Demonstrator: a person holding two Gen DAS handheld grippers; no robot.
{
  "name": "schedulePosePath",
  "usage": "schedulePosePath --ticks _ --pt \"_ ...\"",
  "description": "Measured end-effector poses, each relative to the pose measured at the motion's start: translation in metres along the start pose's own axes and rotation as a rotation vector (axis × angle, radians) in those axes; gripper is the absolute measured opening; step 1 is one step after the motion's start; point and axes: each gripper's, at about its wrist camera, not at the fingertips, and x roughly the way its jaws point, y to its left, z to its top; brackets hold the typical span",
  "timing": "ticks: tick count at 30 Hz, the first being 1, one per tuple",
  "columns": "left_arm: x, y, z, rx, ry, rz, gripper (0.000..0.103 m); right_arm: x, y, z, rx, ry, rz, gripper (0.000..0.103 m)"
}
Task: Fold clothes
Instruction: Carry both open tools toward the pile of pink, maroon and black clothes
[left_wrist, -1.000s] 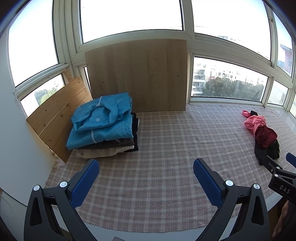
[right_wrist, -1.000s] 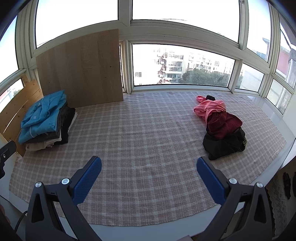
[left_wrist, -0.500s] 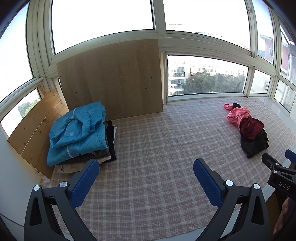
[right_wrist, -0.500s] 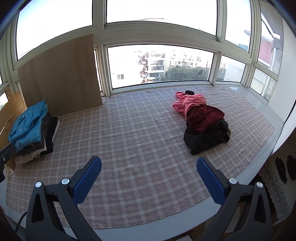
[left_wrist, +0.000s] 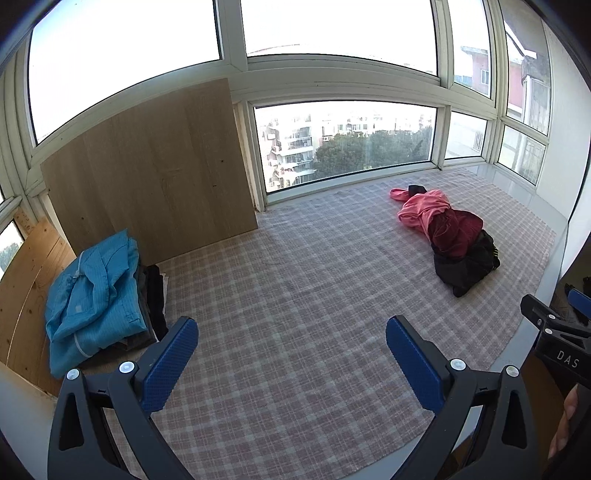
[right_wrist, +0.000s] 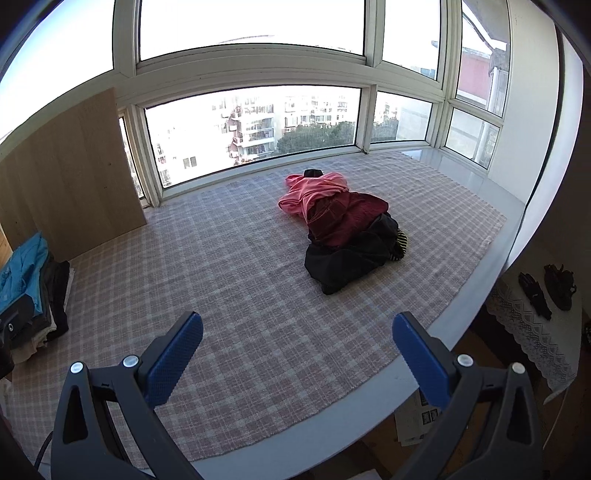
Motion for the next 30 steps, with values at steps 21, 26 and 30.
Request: schedulePosePath --ticks 21,26,30 --pt "0.049 -0.115 0.045 -0.008 0.015 -0.032 0.103 0.067 -0.112 0.031 0.06 0.009 0.031 0.103" --pt "0.069 -0.137 0.06 -0.066 0.03 -0.021 0.103 0.102 -0.14 0.055 0.02 0.014 0.07 0.103" --pt "0.081 -0.152 0.066 -0.087 0.041 -0.022 0.103 0.135 -0.16 0.067 -0.001 0.068 0.123 0.103"
